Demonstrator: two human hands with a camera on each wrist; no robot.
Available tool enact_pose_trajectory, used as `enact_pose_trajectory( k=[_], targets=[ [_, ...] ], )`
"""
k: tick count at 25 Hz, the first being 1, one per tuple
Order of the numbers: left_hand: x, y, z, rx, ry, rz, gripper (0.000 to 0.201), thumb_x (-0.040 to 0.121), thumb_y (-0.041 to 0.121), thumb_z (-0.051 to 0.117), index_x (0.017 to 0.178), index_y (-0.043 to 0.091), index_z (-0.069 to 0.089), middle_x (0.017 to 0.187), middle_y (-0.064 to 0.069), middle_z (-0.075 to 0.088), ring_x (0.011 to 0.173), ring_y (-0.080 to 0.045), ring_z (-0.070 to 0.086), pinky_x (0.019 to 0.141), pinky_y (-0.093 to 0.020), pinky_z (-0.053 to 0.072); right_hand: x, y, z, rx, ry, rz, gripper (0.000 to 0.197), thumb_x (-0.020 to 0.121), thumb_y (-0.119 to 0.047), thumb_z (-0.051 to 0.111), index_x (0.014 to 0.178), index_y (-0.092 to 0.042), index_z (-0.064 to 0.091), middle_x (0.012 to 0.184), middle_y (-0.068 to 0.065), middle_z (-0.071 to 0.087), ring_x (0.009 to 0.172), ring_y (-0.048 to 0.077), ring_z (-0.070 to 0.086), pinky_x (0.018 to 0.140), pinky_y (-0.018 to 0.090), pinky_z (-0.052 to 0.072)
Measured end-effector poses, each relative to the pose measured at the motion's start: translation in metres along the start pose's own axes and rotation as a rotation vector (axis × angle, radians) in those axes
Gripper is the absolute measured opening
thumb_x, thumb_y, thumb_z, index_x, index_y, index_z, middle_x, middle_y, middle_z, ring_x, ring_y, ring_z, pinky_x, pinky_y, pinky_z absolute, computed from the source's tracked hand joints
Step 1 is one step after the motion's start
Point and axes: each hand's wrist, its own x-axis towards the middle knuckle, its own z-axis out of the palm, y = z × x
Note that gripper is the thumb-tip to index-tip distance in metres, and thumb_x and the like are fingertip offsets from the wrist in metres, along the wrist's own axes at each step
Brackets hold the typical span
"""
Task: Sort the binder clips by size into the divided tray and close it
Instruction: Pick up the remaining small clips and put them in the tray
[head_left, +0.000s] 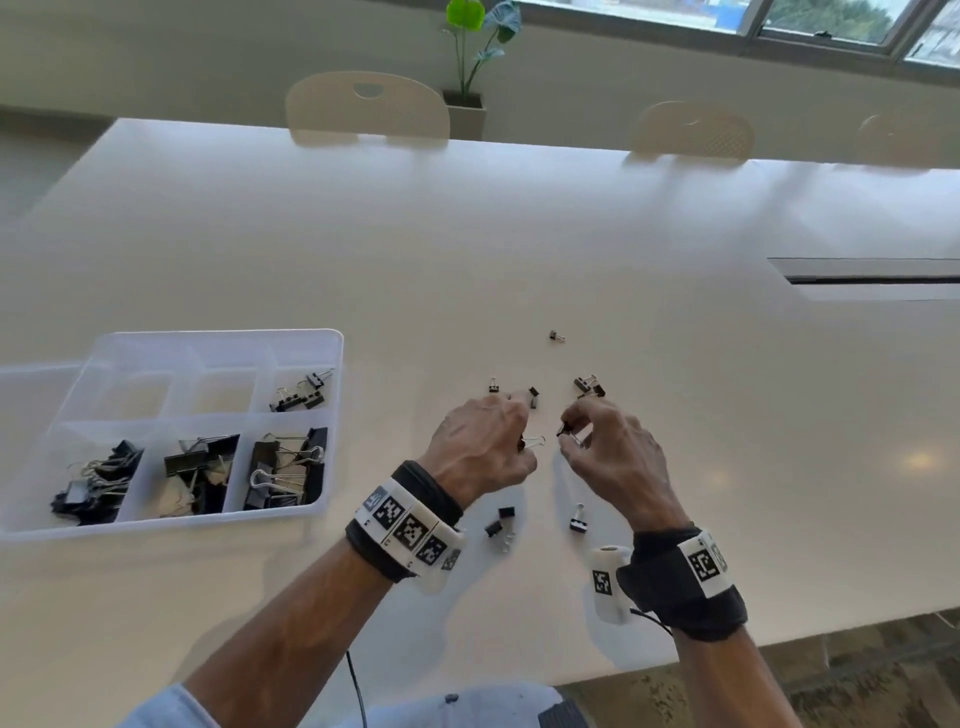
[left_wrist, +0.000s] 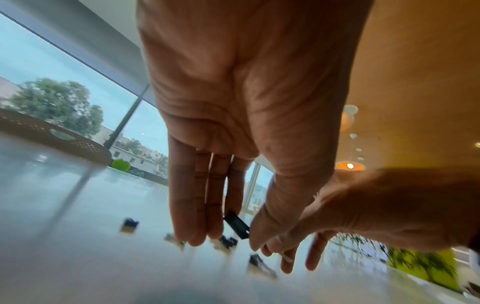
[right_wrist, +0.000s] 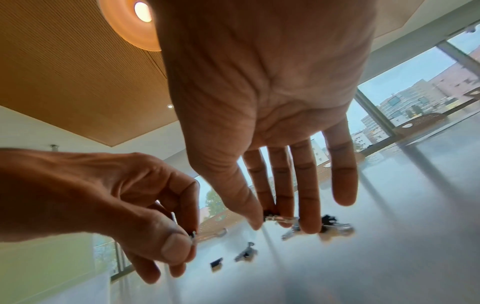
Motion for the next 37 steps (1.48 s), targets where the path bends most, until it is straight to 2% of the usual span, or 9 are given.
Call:
enact_pose_trajectory(
  k=[5, 9, 13, 18, 22, 24, 31, 35, 37],
  targets=[
    [-0.04, -0.06, -0.059, 0.031, 0.122, -0.255, 0.029, 0.088, 0.048, 0.064, 0.1, 0.023, 0.058, 0.1, 0.003, 0.065, 0.09, -0.021, 0.064, 0.076, -0.037, 0.055, 0.025, -0.098, 0.016, 0.046, -0.003, -0.281, 0.022, 0.094, -0.037, 0.069, 0.116, -0.034, 0.069, 0.112, -0.016, 0.069, 0.092, 0.01, 0.071, 0.076, 0.036, 0.059],
    [-0.071, -0.113, -0.096, 0.137, 0.235, -0.517, 0.029, 0.091, 0.05, 0.066, 0.107, 0.026, 0.067, 0.112, 0.003, 0.065, 0.112, -0.021, 0.06, 0.081, -0.036, 0.048, 0.05, -0.174, 0.04, 0.084, -0.025, -0.416, 0.025, 0.092, -0.035, 0.069, 0.117, -0.034, 0.069, 0.114, -0.015, 0.069, 0.099, 0.012, 0.071, 0.076, 0.032, 0.054],
    [-0.088, -0.161, -0.11, 0.202, 0.169, -0.709, 0.037, 0.095, 0.047, 0.066, 0.119, 0.019, 0.068, 0.124, -0.004, 0.061, 0.123, -0.026, 0.052, 0.092, -0.042, 0.049, 0.067, -0.232, 0.067, 0.064, -0.06, -0.528, 0.024, 0.093, -0.027, 0.068, 0.117, -0.03, 0.072, 0.113, -0.011, 0.071, 0.099, 0.017, 0.071, 0.073, 0.03, 0.046],
    [-0.082, -0.184, -0.098, 0.201, 0.083, -0.743, 0.033, 0.096, 0.042, 0.066, 0.121, 0.02, 0.069, 0.126, -0.006, 0.056, 0.126, -0.027, 0.049, 0.094, -0.043, 0.049, 0.072, -0.262, 0.09, 0.003, -0.083, -0.566, 0.028, 0.093, -0.023, 0.067, 0.121, -0.025, 0.072, 0.113, -0.006, 0.076, 0.105, 0.022, 0.072, 0.08, 0.035, 0.056],
    [-0.074, -0.179, -0.1, 0.203, 0.017, -0.71, 0.053, 0.098, 0.054, 0.061, 0.137, 0.019, 0.059, 0.138, -0.007, 0.052, 0.132, -0.027, 0.048, 0.1, -0.047, 0.049, 0.073, -0.25, 0.082, 0.026, -0.102, -0.544, 0.03, 0.096, -0.025, 0.066, 0.126, -0.024, 0.071, 0.118, -0.007, 0.076, 0.11, 0.021, 0.071, 0.079, 0.032, 0.045],
    [-0.07, -0.17, -0.104, 0.207, 0.011, -0.683, 0.056, 0.098, 0.056, 0.058, 0.14, 0.019, 0.057, 0.14, -0.006, 0.052, 0.132, -0.027, 0.049, 0.099, -0.048, 0.048, 0.07, -0.235, 0.072, 0.082, -0.096, -0.51, 0.026, 0.097, -0.028, 0.067, 0.122, -0.027, 0.072, 0.117, -0.01, 0.076, 0.11, 0.017, 0.071, 0.081, 0.031, 0.049],
    [-0.037, -0.111, -0.091, 0.066, 0.125, -0.455, 0.041, 0.098, 0.054, 0.059, 0.126, 0.024, 0.066, 0.131, -0.004, 0.062, 0.123, -0.026, 0.058, 0.093, -0.043, 0.049, 0.049, -0.132, 0.039, 0.197, -0.042, -0.274, 0.018, 0.095, -0.044, 0.066, 0.108, -0.035, 0.074, 0.103, -0.024, 0.075, 0.096, 0.0, 0.071, 0.08, 0.029, 0.054],
    [-0.009, -0.07, -0.057, 0.035, 0.073, -0.308, 0.038, 0.099, 0.054, 0.057, 0.124, 0.026, 0.066, 0.13, 0.0, 0.063, 0.121, -0.024, 0.059, 0.092, -0.039, 0.048, 0.03, -0.06, 0.02, 0.255, 0.016, -0.113, 0.013, 0.096, -0.038, 0.069, 0.103, -0.033, 0.078, 0.1, -0.024, 0.077, 0.09, -0.004, 0.072, 0.083, 0.031, 0.06],
    [0.005, -0.048, -0.039, 0.037, 0.002, -0.253, 0.038, 0.1, 0.053, 0.055, 0.126, 0.026, 0.064, 0.132, 0.001, 0.062, 0.123, -0.024, 0.057, 0.092, -0.039, 0.047, 0.022, -0.028, 0.011, 0.218, 0.07, -0.013, 0.011, 0.096, -0.037, 0.069, 0.101, -0.033, 0.078, 0.099, -0.022, 0.078, 0.09, 0.0, 0.074, 0.081, 0.03, 0.058]
  ],
)
